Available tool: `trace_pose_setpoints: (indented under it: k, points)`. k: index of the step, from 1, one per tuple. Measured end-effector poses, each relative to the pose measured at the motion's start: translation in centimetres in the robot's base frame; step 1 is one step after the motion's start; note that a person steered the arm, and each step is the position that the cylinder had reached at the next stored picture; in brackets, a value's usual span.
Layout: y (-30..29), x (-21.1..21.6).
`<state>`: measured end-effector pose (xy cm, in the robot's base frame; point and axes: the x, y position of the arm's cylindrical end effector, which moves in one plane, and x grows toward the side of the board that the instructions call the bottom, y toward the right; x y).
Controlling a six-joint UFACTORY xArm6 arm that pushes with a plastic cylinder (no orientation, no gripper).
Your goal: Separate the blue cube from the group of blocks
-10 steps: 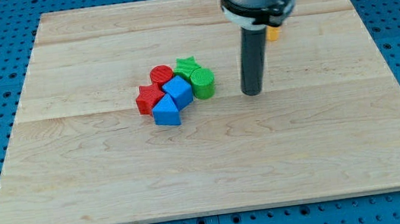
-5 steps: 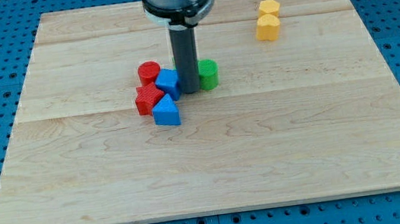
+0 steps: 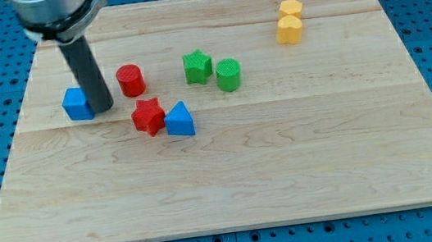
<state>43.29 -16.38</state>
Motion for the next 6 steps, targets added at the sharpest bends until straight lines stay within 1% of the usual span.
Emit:
trace_pose_setpoints:
  k: [1,3,4,5,6]
  points:
    - [-3.7,0.1]
    - [-6.1,-10.7]
    - [-4.7,-6.9]
    - [-10.0,-6.5]
    - [-12.7,-9.3]
